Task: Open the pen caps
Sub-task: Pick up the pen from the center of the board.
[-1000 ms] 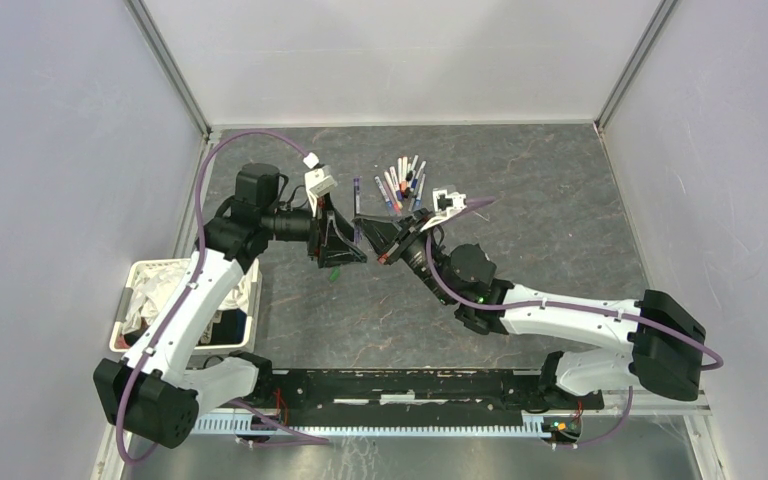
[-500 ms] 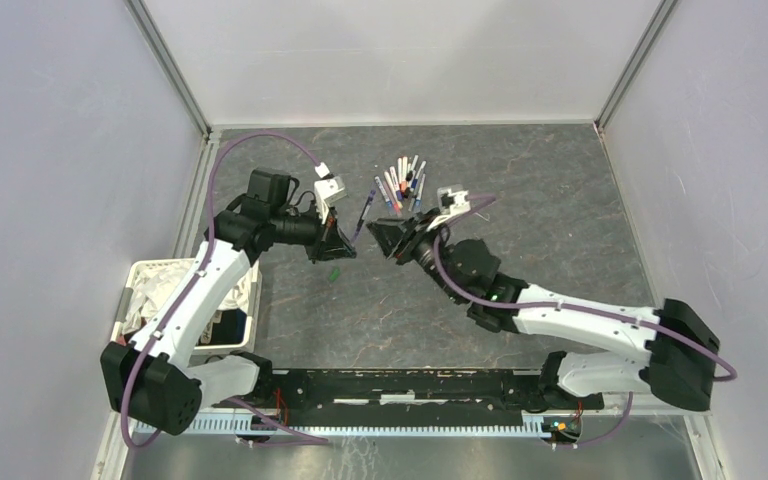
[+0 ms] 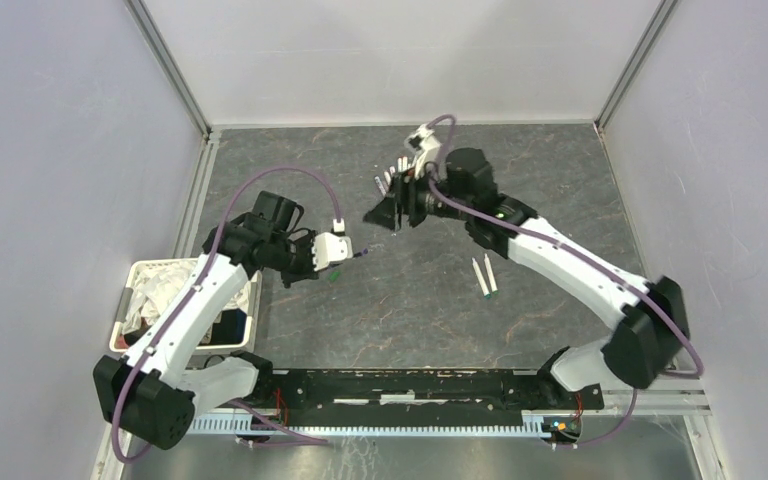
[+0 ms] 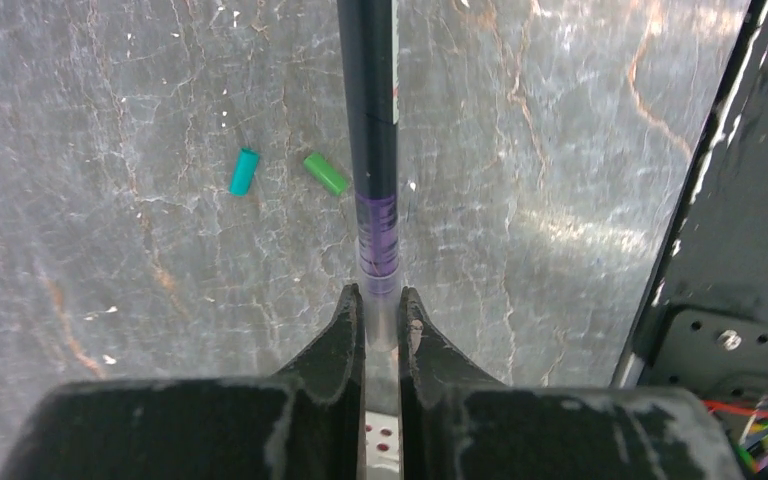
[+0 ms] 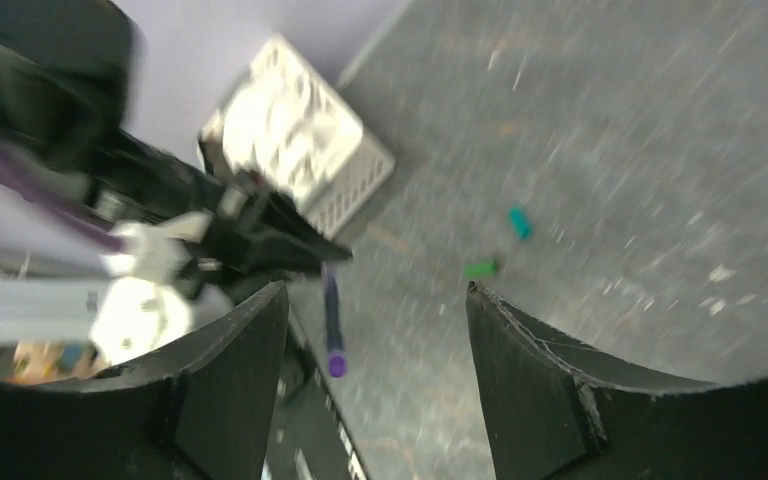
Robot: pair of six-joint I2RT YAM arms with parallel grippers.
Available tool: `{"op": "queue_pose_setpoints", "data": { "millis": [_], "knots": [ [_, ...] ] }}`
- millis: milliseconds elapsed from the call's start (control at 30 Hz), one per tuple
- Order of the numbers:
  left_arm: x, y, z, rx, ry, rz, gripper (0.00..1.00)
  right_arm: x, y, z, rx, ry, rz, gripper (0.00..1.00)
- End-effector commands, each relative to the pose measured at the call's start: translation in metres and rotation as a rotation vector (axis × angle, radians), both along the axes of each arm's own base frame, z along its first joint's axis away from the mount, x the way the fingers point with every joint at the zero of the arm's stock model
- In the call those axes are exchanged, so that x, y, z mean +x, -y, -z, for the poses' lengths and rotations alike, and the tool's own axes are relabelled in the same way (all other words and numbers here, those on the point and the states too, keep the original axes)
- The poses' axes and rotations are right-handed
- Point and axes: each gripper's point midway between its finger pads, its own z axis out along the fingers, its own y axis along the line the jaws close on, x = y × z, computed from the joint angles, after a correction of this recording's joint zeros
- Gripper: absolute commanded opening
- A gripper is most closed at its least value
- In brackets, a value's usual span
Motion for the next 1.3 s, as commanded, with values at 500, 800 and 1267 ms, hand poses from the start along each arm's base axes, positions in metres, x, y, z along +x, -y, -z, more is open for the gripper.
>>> {"op": "queue_pose_setpoints", "data": {
  "millis": [500,800,1267],
  "knots": [
    [-0.008,-0.015,0.007,0.221,0.183,0.277,0.02,-0.088,-0.087,0.087,-0.101,-0.357,-0.574,0.63],
    [-0.007,-0.011,0.0,0.206,0.206,0.289,0.02,-0.099,-0.102,0.112,-0.155,-0.402,-0.614,0.58],
    [0.002,-0.014,0.003,0.257,0.218,0.307,0.02,-0.096,-0.065,0.136,-0.217,-0.389,-0.567,0.0]
  ]
}}
